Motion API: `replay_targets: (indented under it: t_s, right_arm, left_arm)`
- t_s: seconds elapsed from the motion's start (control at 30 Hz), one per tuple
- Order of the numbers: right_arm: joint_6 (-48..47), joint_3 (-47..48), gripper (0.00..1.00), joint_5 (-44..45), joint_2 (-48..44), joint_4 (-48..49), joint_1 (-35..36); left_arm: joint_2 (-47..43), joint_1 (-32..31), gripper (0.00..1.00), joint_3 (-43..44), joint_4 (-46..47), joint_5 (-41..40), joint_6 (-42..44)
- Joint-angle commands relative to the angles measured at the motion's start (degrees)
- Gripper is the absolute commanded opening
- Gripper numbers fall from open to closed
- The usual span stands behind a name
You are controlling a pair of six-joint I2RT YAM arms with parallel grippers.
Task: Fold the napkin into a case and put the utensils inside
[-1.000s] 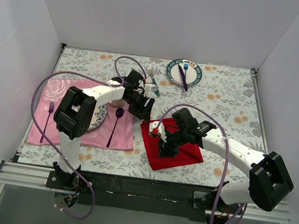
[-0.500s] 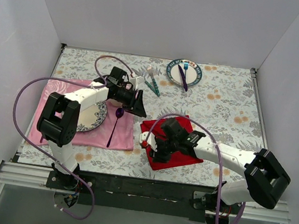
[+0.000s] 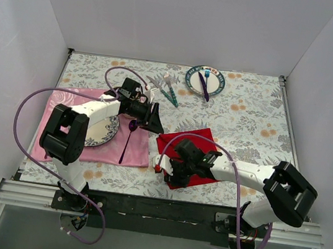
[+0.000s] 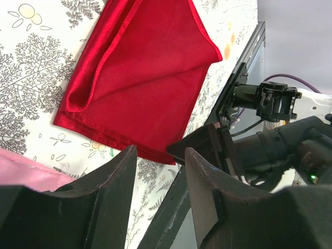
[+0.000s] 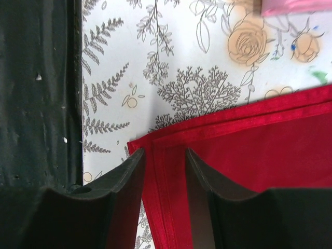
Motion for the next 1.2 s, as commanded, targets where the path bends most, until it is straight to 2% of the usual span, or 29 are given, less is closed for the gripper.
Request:
replay_targets:
  t_s: [0.0,0.23,0.47,0.57,0.73,1.17]
  right_arm:
    - [1.11,-0.27,0.45,1.55,0.82,1.74,0.54]
    - [2.17,0.08,0.47,3.30,2.49,2.97,1.16]
    - [3.66,0.69,0.40,5.50,2.23,2.88,1.68]
    - [3.92,0.25,0.31,5.24,0.92,3.06,1.68]
    - [4.28,0.60,0.03,4.89,-0.05,2.27,1.77]
    - [4.10,0.61,0.01,1.20,-4.10,-1.25,1.68]
  left_arm:
    - [-4.18,0.49,0.42,-0.56,1.22,1.60,-0.49]
    - [-3.83,0.93,0.43,-0.39,1.22,1.69,-0.58]
    - [-4.18,1.37,0.44,-0.83,1.31,1.78,-0.75]
    - [-4.27,1.55,0.44,-1.00,1.48,1.78,-0.75]
    - [-4.27,1.99,0.44,-0.92,1.40,1.78,-0.75]
    - [-4.97,3.39,0.45,-0.74,1.92,1.61,-1.54]
